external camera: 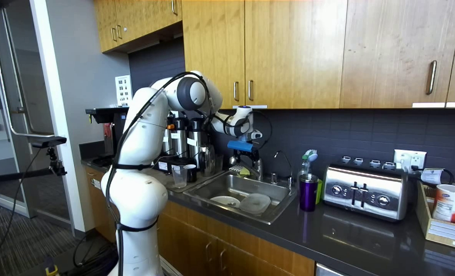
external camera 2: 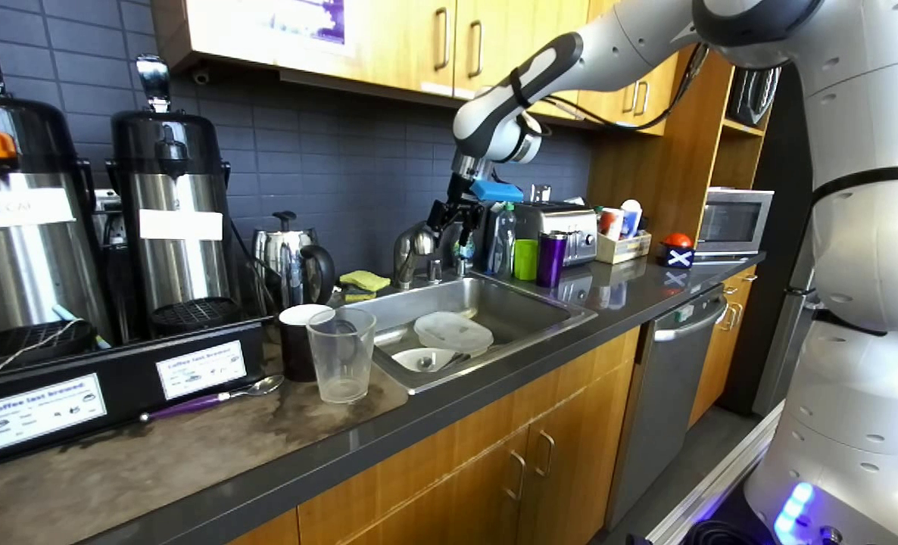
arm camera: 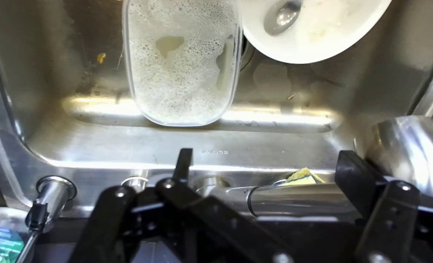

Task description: Move the faucet head to the left and then push the faucet handle upwards

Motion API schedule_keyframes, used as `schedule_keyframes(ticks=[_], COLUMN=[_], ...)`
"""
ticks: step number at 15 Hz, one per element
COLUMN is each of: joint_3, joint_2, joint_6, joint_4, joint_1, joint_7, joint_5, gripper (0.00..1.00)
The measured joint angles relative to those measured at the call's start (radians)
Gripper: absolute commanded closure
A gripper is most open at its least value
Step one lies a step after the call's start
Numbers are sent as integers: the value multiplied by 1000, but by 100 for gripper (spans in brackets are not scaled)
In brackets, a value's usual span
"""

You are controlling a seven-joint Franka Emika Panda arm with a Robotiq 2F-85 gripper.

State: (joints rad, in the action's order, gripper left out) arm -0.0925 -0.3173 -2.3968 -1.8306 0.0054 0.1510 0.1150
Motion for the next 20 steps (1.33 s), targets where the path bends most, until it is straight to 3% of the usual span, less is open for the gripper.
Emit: schedule_keyframes(ticks=[20], joint_3=[-42], joint_2=[-91], joint_6=[-143], joint_4=[73], joint_1=[53], joint_7=[-11], joint_5=[8], gripper=[0])
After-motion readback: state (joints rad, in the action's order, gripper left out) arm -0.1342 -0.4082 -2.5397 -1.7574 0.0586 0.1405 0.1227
